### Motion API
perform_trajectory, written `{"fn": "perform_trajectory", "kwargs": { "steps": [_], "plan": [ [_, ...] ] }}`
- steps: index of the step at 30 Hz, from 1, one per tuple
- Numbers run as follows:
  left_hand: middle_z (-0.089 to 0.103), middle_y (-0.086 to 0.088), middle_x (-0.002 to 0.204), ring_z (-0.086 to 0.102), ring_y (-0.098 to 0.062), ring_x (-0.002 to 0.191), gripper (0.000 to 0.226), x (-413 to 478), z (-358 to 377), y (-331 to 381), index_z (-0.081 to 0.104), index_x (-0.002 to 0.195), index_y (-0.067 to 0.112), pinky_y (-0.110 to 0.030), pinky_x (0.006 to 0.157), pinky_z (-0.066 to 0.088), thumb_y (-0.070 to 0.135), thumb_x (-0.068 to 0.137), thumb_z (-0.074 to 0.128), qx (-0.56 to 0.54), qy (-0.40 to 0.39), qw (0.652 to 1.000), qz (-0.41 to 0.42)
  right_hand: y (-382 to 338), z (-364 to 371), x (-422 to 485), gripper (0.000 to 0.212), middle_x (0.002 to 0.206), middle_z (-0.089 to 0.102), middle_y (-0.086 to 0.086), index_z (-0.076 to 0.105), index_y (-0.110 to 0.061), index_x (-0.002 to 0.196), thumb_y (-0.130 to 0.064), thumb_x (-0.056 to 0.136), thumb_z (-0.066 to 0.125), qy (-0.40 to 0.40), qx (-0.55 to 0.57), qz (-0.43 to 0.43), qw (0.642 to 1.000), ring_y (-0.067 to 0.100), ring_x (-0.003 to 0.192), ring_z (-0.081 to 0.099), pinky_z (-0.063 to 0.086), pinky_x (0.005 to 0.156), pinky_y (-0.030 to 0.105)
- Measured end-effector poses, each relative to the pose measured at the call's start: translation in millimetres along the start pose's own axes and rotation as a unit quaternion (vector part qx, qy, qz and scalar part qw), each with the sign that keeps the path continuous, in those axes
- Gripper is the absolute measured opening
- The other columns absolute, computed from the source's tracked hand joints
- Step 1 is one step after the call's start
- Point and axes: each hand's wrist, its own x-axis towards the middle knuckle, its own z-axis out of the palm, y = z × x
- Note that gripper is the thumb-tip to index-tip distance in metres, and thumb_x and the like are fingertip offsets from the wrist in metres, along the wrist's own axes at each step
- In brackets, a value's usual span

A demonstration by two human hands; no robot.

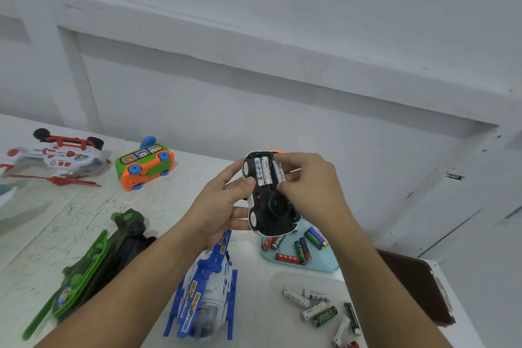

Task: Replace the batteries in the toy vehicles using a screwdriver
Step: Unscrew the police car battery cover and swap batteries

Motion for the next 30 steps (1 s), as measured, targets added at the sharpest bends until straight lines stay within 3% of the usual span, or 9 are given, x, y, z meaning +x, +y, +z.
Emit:
{"fn": "perform_trajectory", "kwargs": {
  "steps": [4, 6, 8, 11, 14, 16, 23, 27, 30],
  "plan": [
    [0.072, -0.005, 0.113, 0.073, -0.040, 0.082, 0.040, -1, 0, -1, 0.054, 0.131, 0.036, -0.046, 0.067, 0.062, 0.016, 0.097, 0.057, 0.000, 0.003, 1.000, 0.002, 1, 5, -2, 0.038, 0.076, 0.058, -0.016, 0.071, -0.019, 0.109, 0.005, 0.080, 0.062, 0.029, -0.015, 0.007, 0.999, 0.008, 0.075, 0.061, 0.051, 0.073, 0.017],
    [0.072, -0.004, 0.113, 0.073, -0.039, 0.080, 0.041, -1, 1, -1, 0.053, 0.133, 0.035, -0.045, 0.065, 0.062, 0.016, 0.097, 0.057, 0.000, 0.004, 1.000, 0.004, 3, 7, -1, 0.029, 0.082, 0.066, -0.005, 0.072, -0.015, 0.102, 0.001, 0.081, 0.063, 0.038, -0.026, 0.015, 0.999, 0.018, 0.082, 0.064, 0.055, 0.082, 0.032],
    [0.073, -0.004, 0.112, 0.073, -0.041, 0.082, 0.040, -1, 2, 0, 0.054, 0.131, 0.036, -0.046, 0.066, 0.062, 0.016, 0.097, 0.057, -0.001, 0.003, 1.000, 0.005, 4, 9, -1, 0.021, 0.091, 0.071, 0.005, 0.075, -0.013, 0.097, -0.003, 0.082, 0.064, 0.046, -0.027, 0.018, 0.998, 0.023, 0.086, 0.065, 0.054, 0.085, 0.039],
    [0.072, -0.005, 0.113, 0.072, -0.042, 0.083, 0.036, 0, 1, 2, 0.056, 0.125, 0.038, -0.047, 0.067, 0.062, 0.016, 0.096, 0.057, -0.008, 0.005, 1.000, 0.006, 9, 8, -1, 0.021, 0.100, 0.068, 0.003, 0.077, -0.018, 0.103, -0.011, 0.087, 0.066, 0.052, -0.031, -0.005, 0.998, 0.019, 0.091, 0.061, 0.049, 0.085, 0.032],
    [0.072, -0.006, 0.113, 0.072, -0.042, 0.083, 0.034, 2, -1, 4, 0.058, 0.122, 0.039, -0.049, 0.067, 0.061, 0.016, 0.096, 0.057, -0.020, 0.005, 1.000, 0.007, 20, 8, 2, 0.021, 0.111, 0.055, -0.004, 0.074, -0.025, 0.110, -0.020, 0.091, 0.066, 0.048, 0.014, -0.022, 0.999, 0.004, 0.100, 0.051, 0.040, 0.076, 0.005],
    [0.072, -0.008, 0.113, 0.072, -0.042, 0.082, 0.034, 2, -1, 4, 0.058, 0.121, 0.039, -0.048, 0.066, 0.061, 0.016, 0.096, 0.057, -0.025, 0.004, 1.000, 0.004, 26, 8, 2, 0.023, 0.111, 0.052, -0.011, 0.072, -0.025, 0.114, -0.019, 0.093, 0.063, 0.029, 0.059, -0.019, 0.998, 0.001, 0.102, 0.051, 0.037, 0.075, -0.003],
    [0.071, -0.011, 0.115, 0.072, -0.040, 0.075, 0.036, 5, 3, 4, 0.057, 0.126, 0.037, -0.046, 0.064, 0.061, 0.016, 0.096, 0.058, -0.031, 0.008, 0.999, 0.002, 39, 19, 8, 0.025, 0.115, 0.055, -0.013, 0.072, -0.023, 0.117, -0.023, 0.098, 0.055, 0.010, 0.054, -0.040, 0.998, 0.005, 0.105, 0.057, 0.047, 0.081, 0.010],
    [0.072, -0.013, 0.112, 0.071, -0.045, 0.080, 0.035, 7, 3, 4, 0.058, 0.124, 0.037, -0.045, 0.061, 0.062, 0.016, 0.096, 0.058, -0.037, 0.016, 0.999, -0.004, 41, 17, 11, 0.023, 0.110, 0.054, -0.016, 0.073, -0.024, 0.113, -0.022, 0.098, 0.055, -0.001, 0.061, -0.052, 0.997, 0.002, 0.102, 0.057, 0.048, 0.081, 0.014],
    [0.073, -0.013, 0.109, 0.071, -0.045, 0.081, 0.038, 8, 4, 4, 0.055, 0.130, 0.036, -0.045, 0.059, 0.061, 0.018, 0.097, 0.057, -0.037, 0.029, 0.999, -0.012, 45, 8, 19, 0.025, 0.110, 0.058, -0.014, 0.072, -0.027, 0.107, -0.012, 0.097, 0.055, -0.051, 0.152, -0.028, 0.987, -0.004, 0.095, 0.060, 0.047, 0.078, 0.010]
  ]
}}
